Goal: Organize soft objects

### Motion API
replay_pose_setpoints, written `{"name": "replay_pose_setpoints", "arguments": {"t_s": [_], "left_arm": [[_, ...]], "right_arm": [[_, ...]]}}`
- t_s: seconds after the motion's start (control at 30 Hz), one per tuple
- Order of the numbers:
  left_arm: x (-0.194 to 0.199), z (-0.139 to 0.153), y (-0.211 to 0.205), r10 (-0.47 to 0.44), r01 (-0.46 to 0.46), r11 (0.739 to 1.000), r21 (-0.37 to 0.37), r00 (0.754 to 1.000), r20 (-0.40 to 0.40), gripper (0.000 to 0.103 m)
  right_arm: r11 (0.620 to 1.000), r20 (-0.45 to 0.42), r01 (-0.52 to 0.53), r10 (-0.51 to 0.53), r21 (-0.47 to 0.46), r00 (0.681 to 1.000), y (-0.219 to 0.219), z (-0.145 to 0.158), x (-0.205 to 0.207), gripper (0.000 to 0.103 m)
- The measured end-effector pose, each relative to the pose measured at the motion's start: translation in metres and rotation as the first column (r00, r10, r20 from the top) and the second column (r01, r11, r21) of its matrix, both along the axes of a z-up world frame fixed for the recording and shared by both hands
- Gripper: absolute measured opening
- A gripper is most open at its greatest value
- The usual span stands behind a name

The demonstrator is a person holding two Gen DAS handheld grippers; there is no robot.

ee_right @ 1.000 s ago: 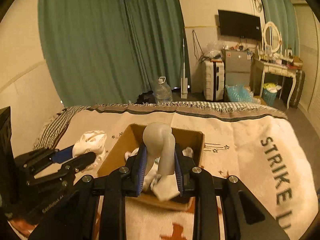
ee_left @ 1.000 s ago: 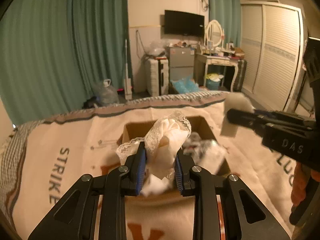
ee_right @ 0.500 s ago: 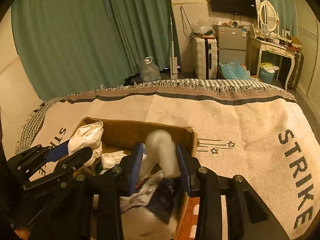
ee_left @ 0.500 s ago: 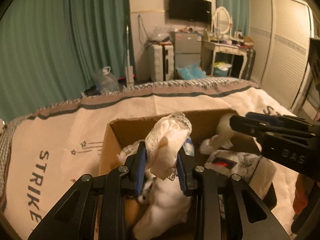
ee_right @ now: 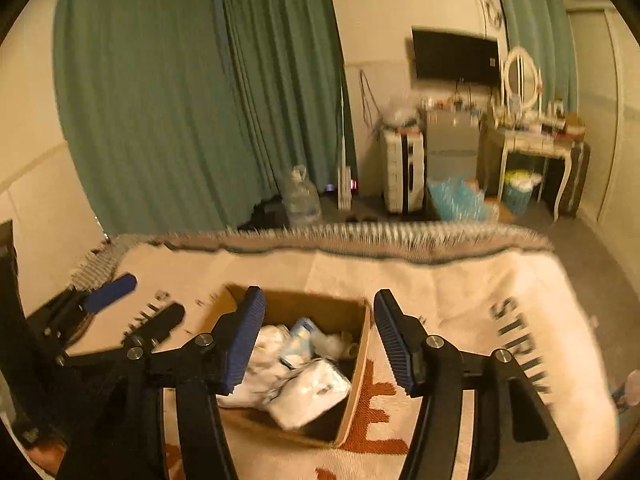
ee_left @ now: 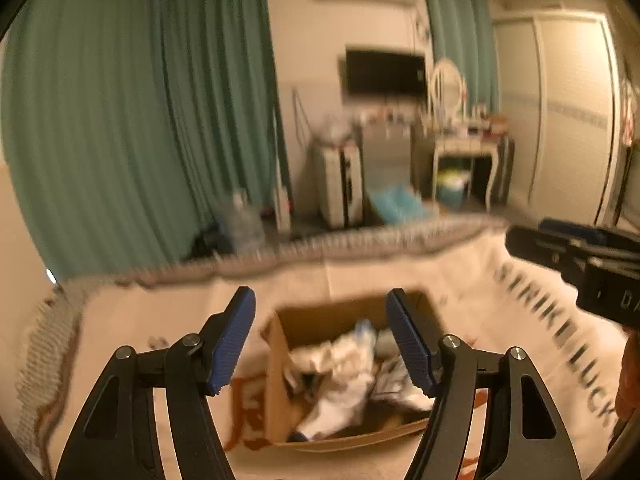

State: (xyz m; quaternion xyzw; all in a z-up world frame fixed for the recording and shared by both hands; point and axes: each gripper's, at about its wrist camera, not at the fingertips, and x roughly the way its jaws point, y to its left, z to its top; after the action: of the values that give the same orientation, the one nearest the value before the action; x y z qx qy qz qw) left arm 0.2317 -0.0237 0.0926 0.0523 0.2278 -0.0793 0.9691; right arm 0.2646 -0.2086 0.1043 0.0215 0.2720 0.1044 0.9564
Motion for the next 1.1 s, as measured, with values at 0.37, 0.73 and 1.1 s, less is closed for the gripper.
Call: {"name": "replay_pose_setpoints", "arguments": {"t_s": [0.37, 0.73, 1.1], "left_arm": [[-0.162, 0.120, 0.053, 0.044, -0.017, 0.998, -0.066, 0.901, 0.432, 0.094], [-0.217, 0.041, 0.061, 0.117, -0.093, 0.993, -0.076, 0.882, 0.456, 0.094], [-0.183, -0.044, 0.037, 0.123, -0.118, 0.992, -0.037, 0.948, 0.294, 0.094]], "right_arm": [[1.000, 0.346, -0.015, 0.016, -0.004, 0.938, 0.003, 0.132, -0.191, 0.103], [0.997, 0.411, 0.012, -0.042, 0.076, 0.911, 0.000, 0.054, -0.257, 0.103], [0.998, 0.322, 0.059, -0.055, -0.005, 0.945, 0.012, -0.057, -0.219, 0.103]]}}
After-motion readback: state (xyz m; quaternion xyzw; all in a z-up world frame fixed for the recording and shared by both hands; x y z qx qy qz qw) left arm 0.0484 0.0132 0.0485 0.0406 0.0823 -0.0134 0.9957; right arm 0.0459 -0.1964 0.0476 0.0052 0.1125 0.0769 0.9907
